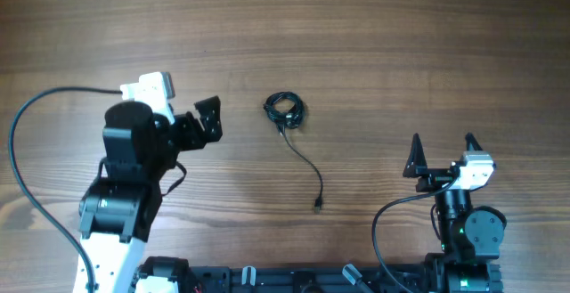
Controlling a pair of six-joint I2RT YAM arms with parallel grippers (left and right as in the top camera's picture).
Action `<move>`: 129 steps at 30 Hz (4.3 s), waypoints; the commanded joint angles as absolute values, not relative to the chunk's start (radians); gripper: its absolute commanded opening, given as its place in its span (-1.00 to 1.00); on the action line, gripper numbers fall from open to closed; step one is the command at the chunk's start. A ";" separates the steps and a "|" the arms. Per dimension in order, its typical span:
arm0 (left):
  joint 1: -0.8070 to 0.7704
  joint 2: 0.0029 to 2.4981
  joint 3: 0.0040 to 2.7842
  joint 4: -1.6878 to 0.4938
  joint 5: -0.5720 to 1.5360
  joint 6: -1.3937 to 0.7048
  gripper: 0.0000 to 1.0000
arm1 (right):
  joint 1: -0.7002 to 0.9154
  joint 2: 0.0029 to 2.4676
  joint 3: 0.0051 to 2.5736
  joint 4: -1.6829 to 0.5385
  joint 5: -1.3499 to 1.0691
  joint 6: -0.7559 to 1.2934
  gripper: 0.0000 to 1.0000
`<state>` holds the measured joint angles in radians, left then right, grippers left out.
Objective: Untangle cables
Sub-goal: 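Move the left gripper forward over the coiled black cable, then lower the left gripper and close it on the cable coil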
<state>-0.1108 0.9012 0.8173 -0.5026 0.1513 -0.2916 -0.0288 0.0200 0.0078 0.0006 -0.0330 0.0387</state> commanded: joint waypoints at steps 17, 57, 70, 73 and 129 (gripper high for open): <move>-0.107 1.138 0.836 -0.462 0.444 -0.379 1.00 | -0.023 0.007 0.005 0.003 -0.035 0.026 1.00; -0.349 1.587 1.016 -0.481 0.060 -0.592 0.65 | -0.023 0.007 0.005 0.003 -0.035 0.026 1.00; -0.477 1.794 1.016 -0.365 0.112 -0.593 0.11 | -0.023 0.007 0.005 0.003 -0.035 0.026 1.00; -0.502 1.830 1.015 -0.358 0.075 -0.593 0.05 | -0.023 0.007 0.005 0.003 -0.035 0.027 0.99; -0.492 1.855 1.015 -0.322 0.025 -0.690 -0.92 | -0.023 0.007 0.005 0.003 -0.035 0.026 0.99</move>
